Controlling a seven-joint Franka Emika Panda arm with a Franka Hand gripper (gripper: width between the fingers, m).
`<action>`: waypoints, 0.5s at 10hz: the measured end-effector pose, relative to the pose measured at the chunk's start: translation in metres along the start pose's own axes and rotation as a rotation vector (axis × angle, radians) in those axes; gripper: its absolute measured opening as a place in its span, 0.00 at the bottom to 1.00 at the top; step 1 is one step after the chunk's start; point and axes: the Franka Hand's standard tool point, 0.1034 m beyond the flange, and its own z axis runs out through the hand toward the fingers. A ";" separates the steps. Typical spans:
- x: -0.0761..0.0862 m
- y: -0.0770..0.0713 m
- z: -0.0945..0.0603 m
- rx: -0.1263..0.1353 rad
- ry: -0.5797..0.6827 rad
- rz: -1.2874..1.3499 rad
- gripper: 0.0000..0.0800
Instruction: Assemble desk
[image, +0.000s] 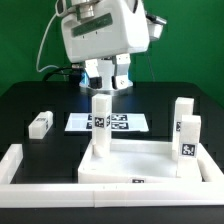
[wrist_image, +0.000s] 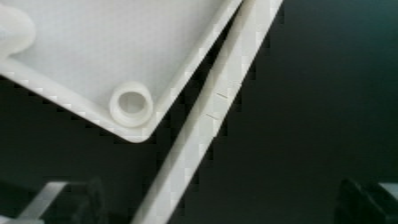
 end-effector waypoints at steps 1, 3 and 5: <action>0.001 0.002 0.001 -0.002 0.000 -0.074 0.81; 0.022 0.034 0.009 -0.018 -0.016 -0.276 0.81; 0.049 0.090 0.015 -0.042 -0.034 -0.470 0.81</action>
Offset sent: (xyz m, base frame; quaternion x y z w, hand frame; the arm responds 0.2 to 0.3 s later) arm -0.0497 -0.0704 -0.0311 0.0111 -0.0372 -0.2317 0.9720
